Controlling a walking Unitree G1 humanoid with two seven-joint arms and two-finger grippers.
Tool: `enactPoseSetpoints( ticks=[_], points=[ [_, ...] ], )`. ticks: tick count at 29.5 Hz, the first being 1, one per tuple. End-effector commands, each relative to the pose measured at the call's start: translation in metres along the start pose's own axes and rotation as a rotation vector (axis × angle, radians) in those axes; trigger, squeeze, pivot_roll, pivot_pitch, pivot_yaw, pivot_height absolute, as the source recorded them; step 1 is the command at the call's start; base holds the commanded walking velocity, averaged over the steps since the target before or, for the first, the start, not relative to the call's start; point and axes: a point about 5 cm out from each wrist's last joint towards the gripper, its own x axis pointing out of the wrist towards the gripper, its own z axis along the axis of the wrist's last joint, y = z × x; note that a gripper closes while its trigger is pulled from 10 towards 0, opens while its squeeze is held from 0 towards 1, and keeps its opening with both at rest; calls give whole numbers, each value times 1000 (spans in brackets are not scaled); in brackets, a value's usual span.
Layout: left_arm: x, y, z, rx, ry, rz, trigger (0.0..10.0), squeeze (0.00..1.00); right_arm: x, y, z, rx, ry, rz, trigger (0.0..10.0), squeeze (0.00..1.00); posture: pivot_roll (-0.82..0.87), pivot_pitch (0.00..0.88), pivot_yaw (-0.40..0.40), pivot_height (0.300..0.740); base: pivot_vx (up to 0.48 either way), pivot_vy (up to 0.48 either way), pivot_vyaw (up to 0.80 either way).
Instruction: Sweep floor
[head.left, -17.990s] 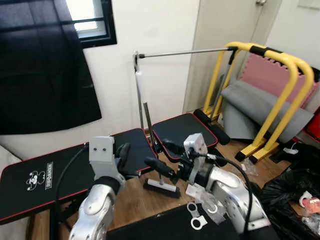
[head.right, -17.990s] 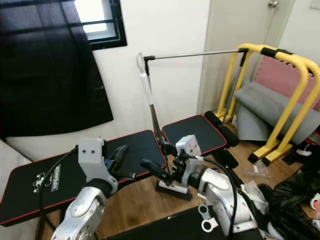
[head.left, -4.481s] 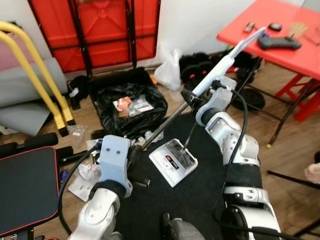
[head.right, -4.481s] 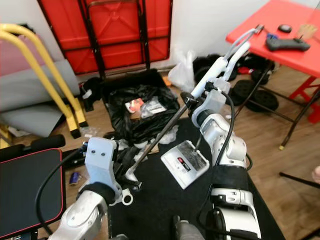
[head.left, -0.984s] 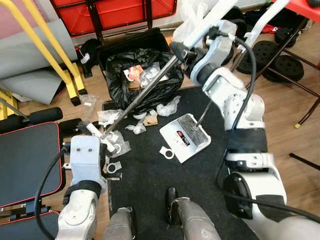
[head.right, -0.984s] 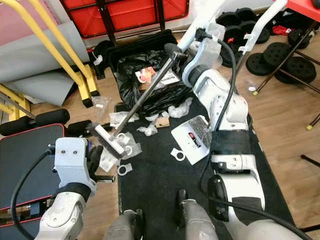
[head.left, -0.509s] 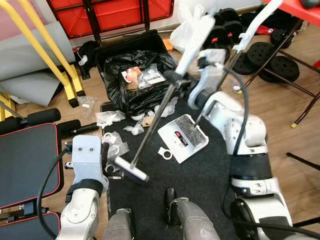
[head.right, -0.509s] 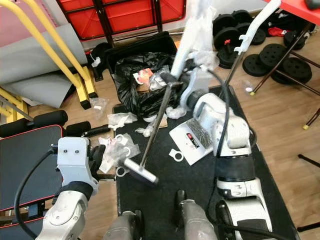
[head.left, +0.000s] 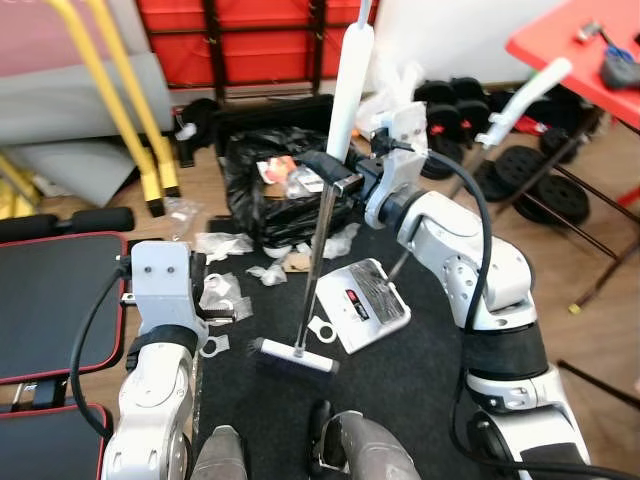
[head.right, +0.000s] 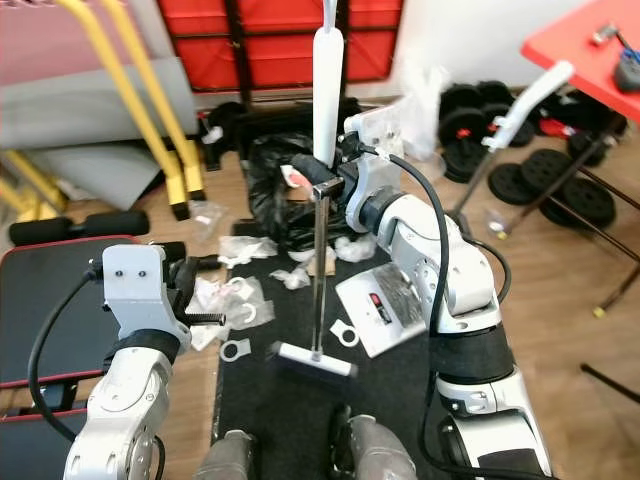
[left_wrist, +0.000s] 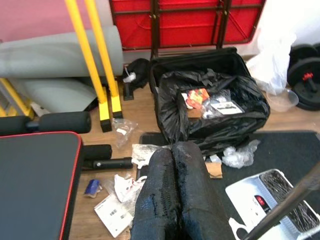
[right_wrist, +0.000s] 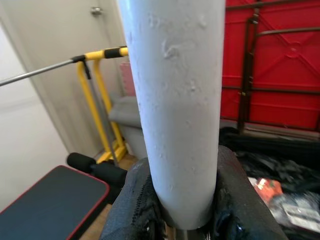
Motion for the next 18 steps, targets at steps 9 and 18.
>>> enactPoseSetpoints(
  ticks=[9,18],
  points=[
    [5,2,-1,-17,-8,5,10000,0,-4,-5,-3,74,-40,-115,10000,0,-125,84,-64,740,322,0,356],
    [9,1,0,-16,-21,-11,10000,0,-4,-10,-7,42,-31,-151,10000,0,-122,81,-56,740,347,0,210]
  ],
)
